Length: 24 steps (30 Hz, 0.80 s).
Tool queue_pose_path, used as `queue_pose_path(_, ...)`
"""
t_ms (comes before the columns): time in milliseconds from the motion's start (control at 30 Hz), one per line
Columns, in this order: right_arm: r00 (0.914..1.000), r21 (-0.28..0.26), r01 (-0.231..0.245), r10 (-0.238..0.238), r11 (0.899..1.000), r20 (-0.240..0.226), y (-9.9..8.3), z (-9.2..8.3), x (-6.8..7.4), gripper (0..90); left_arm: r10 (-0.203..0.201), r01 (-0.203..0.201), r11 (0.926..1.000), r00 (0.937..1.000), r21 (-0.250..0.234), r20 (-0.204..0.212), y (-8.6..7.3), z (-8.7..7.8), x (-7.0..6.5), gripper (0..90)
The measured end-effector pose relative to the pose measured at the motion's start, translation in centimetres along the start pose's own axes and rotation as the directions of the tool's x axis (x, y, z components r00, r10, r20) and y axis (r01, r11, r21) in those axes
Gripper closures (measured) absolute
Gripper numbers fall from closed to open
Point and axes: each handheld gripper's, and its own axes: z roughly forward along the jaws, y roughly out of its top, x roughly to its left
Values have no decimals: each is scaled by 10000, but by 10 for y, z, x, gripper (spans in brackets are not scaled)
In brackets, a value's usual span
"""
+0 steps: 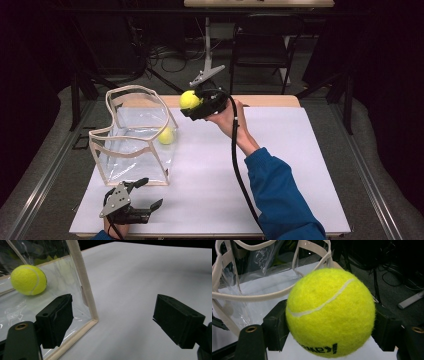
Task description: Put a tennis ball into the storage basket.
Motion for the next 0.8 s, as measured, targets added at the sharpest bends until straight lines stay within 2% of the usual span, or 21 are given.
queue_pose_path(800, 9997, -328, 218, -215, 9992, 90, 12, 6, 9, 260, -5, 5, 10000, 10000, -5, -53, 0, 0, 0, 161)
